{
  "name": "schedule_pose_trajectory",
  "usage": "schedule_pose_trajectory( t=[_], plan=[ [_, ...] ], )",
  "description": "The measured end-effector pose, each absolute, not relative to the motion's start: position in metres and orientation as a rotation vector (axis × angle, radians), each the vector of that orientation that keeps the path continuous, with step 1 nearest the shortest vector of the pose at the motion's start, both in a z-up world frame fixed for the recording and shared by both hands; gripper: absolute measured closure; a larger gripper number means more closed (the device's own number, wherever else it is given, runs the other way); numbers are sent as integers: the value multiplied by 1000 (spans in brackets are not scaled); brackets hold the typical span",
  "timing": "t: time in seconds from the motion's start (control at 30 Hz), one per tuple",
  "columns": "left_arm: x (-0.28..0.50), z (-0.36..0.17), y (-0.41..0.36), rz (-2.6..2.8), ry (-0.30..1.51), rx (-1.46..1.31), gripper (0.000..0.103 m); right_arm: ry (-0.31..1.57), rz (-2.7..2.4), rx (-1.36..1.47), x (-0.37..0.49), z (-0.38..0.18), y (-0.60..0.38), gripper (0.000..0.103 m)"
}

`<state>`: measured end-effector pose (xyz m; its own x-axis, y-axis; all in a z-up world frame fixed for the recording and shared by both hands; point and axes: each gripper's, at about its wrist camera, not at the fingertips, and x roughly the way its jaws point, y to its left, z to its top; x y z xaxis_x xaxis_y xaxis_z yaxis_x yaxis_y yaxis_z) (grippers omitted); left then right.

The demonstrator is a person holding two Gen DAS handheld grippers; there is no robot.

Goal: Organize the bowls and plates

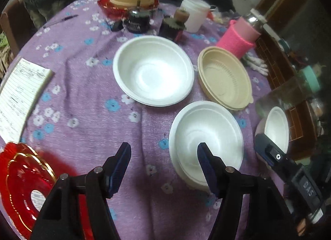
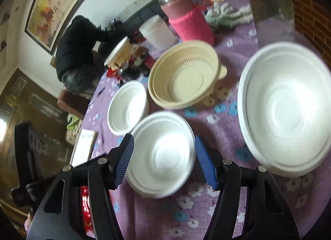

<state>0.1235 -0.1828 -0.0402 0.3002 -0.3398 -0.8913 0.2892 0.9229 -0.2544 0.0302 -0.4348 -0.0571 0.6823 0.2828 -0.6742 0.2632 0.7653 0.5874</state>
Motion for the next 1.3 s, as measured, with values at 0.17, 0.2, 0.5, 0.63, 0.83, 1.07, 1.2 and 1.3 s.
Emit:
schedule_pose_trajectory(
  t=[0.17, 0.2, 0.5, 0.63, 0.83, 1.07, 1.2, 1.3],
  plan=[
    [119, -43, -181, -399, 1191, -95, 36, 835, 43, 773, 26, -64, -439, 41],
    [115, -43, -177, -389, 1178, -116, 36, 839, 40, 782, 26, -66, -439, 41],
    [111, -50, -180, -388, 1163, -191, 36, 842, 36, 802, 24, -69, -438, 41],
    [112, -53, -187, -406, 1179, -197, 36, 857, 59, 823, 28, -72, -437, 41],
    [115, -59, -188, -416, 1205, -250, 36, 856, 54, 838, 28, -75, -438, 41],
    [112, -61, -199, -422, 1208, -230, 36, 877, 54, 867, 30, -82, -440, 41],
    [108, -59, -204, -421, 1182, -199, 36, 877, 49, 882, 31, -83, -441, 41],
    [107, -59, -205, -411, 1168, -178, 37, 877, 34, 882, 32, -85, -442, 41]
  ],
)
